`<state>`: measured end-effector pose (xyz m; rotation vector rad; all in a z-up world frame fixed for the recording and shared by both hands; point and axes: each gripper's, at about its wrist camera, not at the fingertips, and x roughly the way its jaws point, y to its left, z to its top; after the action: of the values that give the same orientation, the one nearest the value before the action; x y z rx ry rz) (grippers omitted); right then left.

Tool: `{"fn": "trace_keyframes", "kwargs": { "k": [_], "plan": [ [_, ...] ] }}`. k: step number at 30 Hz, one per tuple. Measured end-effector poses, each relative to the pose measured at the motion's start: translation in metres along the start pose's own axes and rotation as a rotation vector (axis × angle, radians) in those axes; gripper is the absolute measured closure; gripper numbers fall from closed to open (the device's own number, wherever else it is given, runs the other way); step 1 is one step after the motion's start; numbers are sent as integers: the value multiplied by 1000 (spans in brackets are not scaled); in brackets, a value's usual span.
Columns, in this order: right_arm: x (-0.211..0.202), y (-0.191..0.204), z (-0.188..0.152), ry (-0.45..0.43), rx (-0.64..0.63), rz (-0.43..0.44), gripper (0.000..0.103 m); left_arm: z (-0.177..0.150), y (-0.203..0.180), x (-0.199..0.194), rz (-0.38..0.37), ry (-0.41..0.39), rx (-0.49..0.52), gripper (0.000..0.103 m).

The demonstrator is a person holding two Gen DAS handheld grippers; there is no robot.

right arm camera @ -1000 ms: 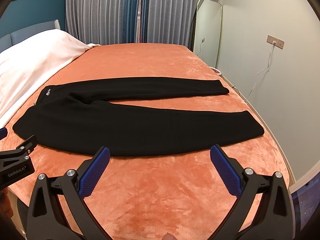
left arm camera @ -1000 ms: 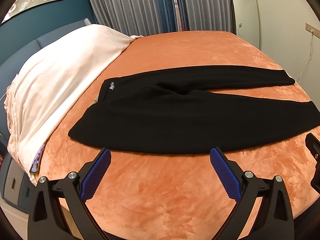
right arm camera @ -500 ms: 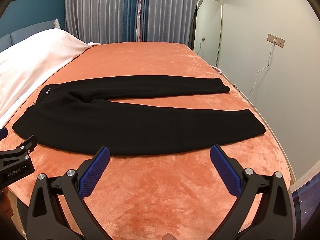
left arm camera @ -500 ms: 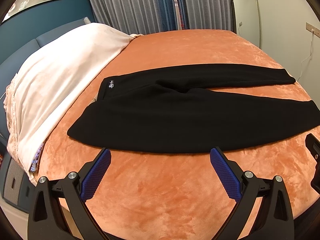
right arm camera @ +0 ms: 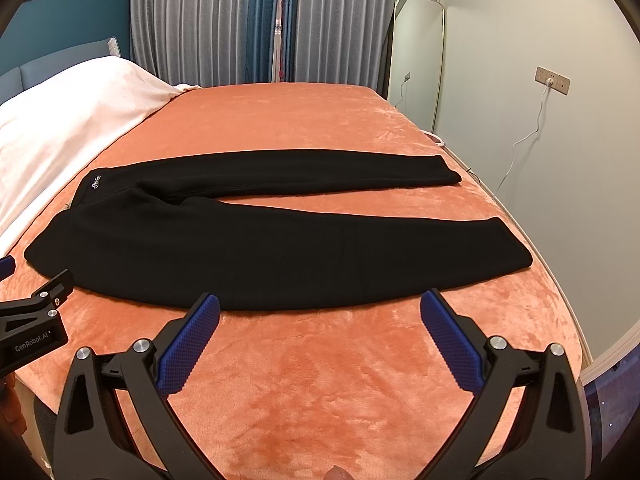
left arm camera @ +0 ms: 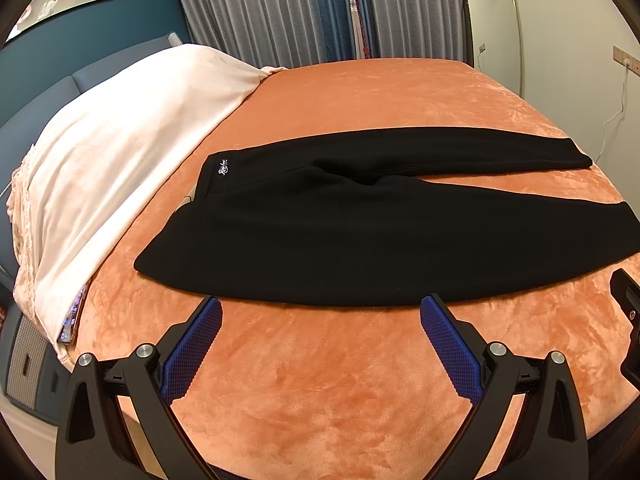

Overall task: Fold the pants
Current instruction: 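Move both tools toward the trouser leg hems and lower onto them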

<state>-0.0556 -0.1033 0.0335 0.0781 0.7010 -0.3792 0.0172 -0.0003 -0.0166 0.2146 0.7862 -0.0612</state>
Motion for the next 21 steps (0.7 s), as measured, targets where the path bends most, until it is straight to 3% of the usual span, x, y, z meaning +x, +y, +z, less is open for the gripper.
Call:
{"fn": "trace_keyframes", "kwargs": {
  "k": [15, 21],
  "plan": [
    [5, 2, -4, 9, 2, 6, 5, -2, -4, 5, -6, 19, 2, 5],
    [17, -1, -5, 35, 1, 15, 5, -1, -13, 20, 42, 90, 47, 5]
  ]
}}
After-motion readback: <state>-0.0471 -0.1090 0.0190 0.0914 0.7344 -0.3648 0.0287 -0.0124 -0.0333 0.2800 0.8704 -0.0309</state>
